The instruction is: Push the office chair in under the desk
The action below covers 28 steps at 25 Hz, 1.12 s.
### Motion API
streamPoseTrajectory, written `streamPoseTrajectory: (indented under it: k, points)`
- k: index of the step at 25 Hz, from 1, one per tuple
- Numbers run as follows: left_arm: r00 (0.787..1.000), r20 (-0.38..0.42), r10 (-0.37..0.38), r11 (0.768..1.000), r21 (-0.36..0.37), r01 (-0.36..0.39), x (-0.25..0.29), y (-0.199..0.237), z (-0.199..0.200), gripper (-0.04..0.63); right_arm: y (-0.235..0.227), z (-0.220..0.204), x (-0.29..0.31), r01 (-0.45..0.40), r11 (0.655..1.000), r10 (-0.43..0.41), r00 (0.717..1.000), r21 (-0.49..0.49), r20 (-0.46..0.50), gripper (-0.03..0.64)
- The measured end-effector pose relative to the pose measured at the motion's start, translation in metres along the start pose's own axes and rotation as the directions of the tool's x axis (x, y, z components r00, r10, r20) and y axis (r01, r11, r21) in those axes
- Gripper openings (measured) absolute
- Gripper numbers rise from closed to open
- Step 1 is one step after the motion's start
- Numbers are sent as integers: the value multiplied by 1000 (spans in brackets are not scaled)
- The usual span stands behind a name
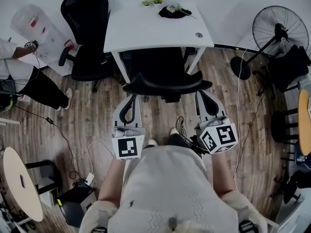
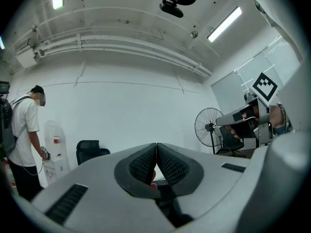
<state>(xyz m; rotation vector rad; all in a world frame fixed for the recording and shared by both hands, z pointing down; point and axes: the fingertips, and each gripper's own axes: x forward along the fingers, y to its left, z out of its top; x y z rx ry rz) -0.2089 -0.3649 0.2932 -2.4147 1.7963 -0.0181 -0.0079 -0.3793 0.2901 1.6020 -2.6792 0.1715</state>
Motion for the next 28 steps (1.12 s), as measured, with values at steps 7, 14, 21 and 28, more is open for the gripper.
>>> streamPoseTrajectory:
  k: [7, 14, 21, 28]
  points:
    - [1000, 3, 0, 1000, 2, 0, -3, -1, -5, 21, 5, -3, 1, -7, 1000, 7, 1000, -15, 4, 8]
    - [1000, -3, 3, 1000, 5, -3, -4, 0, -11, 21, 5, 2, 3, -15, 999, 16, 1000, -36, 21, 8]
    - [1000, -11, 13, 1000, -2, -13, -2, 1, -15, 21, 2, 0, 4, -7, 999, 7, 1000, -32, 12, 8]
    - [1000, -13, 14, 1000, -3, -14, -3, 5, -20, 21, 5, -5, 7, -8, 999, 9, 1000, -40, 6, 8]
